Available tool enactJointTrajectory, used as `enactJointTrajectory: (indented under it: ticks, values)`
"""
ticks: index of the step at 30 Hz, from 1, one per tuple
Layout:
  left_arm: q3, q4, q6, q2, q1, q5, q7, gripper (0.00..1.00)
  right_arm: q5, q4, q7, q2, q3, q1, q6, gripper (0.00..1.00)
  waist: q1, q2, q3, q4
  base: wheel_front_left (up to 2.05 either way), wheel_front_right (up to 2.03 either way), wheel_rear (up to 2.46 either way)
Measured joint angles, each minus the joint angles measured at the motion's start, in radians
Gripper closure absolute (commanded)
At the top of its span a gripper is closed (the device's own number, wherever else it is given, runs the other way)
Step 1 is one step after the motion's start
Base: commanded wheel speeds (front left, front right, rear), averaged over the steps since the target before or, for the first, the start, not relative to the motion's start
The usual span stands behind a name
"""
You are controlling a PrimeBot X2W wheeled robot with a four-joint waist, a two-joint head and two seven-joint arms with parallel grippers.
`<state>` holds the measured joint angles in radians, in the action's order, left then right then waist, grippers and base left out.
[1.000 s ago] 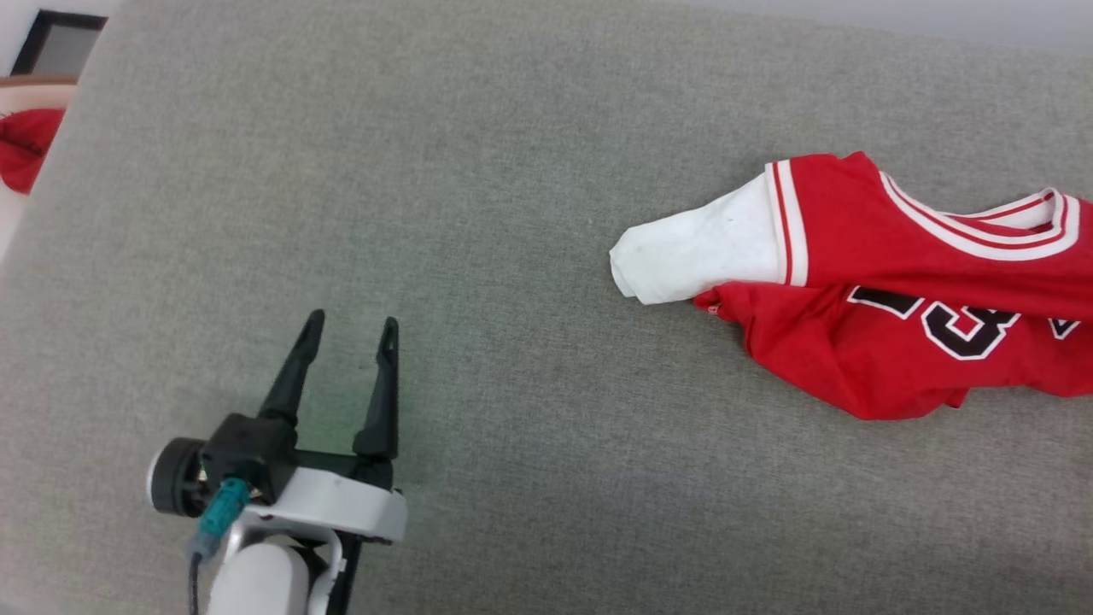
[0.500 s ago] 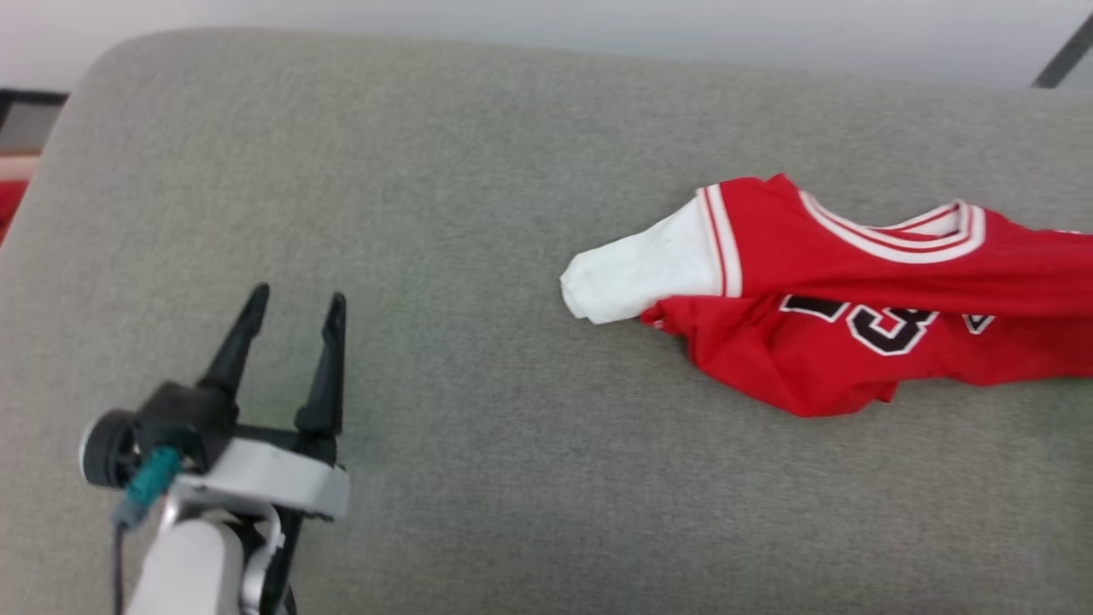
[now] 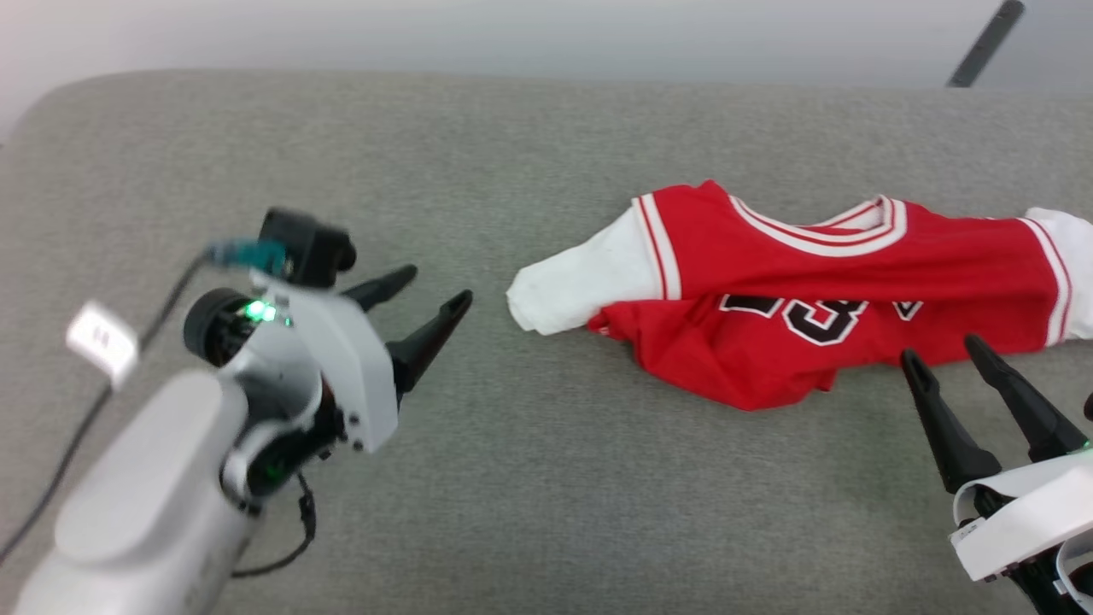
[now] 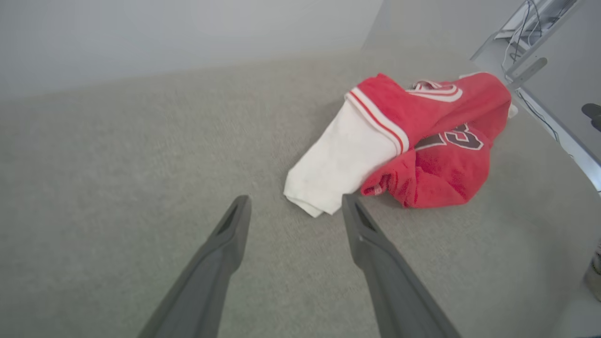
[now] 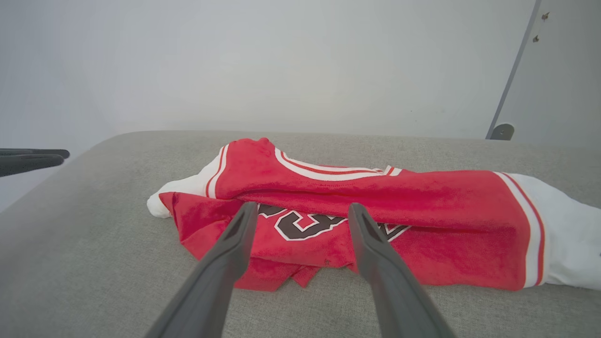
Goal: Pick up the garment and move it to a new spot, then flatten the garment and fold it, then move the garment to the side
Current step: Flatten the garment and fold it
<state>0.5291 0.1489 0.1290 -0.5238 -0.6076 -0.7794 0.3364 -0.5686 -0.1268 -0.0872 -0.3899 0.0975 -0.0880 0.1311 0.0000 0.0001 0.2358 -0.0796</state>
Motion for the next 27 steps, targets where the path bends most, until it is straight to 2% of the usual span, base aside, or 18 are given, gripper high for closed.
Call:
enactJointTrajectory:
  ticks: [2,4,6,9,16,23,24,25,26,27]
  values:
    - [0.038,0.040,0.000,-0.007,-0.054,-0.136,0.113,0.00,0.011,-0.026,-0.013,0.017,-0.005,0.005,0.000,0.00,0.0000,0.0000,0.004,-0.015,0.00,0.00,0.00]
    - [0.072,0.090,0.000,-0.014,-0.101,-0.227,0.210,0.00,0.017,-0.038,-0.021,0.028,-0.016,0.014,0.000,0.00,0.0000,0.0000,0.010,-0.029,0.00,0.00,0.00]
    - [0.097,0.141,0.000,-0.011,-0.146,-0.295,0.295,0.00,0.024,-0.047,-0.025,0.037,-0.024,0.019,0.000,0.00,0.0000,0.0000,0.020,-0.042,0.00,0.00,0.00]
    - [0.124,0.216,0.000,0.013,-0.212,-0.352,0.366,0.00,0.027,-0.061,-0.028,0.048,-0.026,0.018,0.000,0.00,0.0000,0.0000,0.041,-0.057,0.00,0.00,0.00]
    - [0.156,0.382,0.000,0.055,-0.318,-0.416,0.431,0.00,0.038,-0.070,-0.021,0.060,-0.011,-0.011,0.000,0.00,0.0000,0.0000,0.101,-0.098,0.00,0.00,0.00]
    - [0.148,0.455,0.002,0.066,-0.365,-0.508,0.458,0.00,0.042,-0.057,-0.004,0.072,-0.008,-0.027,0.000,0.00,0.0000,0.0000,0.152,-0.139,0.00,0.00,0.00]
    - [0.151,0.453,0.002,0.065,-0.369,-0.513,0.460,0.45,0.043,-0.056,-0.002,0.073,-0.007,-0.028,0.000,0.00,0.0000,0.0000,0.158,-0.143,0.00,0.00,0.00]
    - [0.149,0.453,0.003,0.065,-0.372,-0.523,0.455,0.66,0.043,-0.055,-0.001,0.075,-0.007,-0.030,0.000,0.00,0.0000,0.0000,0.163,-0.147,0.00,0.00,0.00]
    - [0.147,0.460,0.003,0.068,-0.372,-0.538,0.455,1.00,0.043,-0.055,-0.001,0.076,-0.007,-0.031,0.000,0.00,0.0000,0.0000,0.168,-0.149,0.00,0.00,0.00]
    - [0.148,0.462,0.002,0.068,-0.372,-0.546,0.457,1.00,0.044,-0.055,0.000,0.076,-0.007,-0.031,0.000,0.00,0.0000,0.0000,0.171,-0.151,0.00,0.00,0.00]
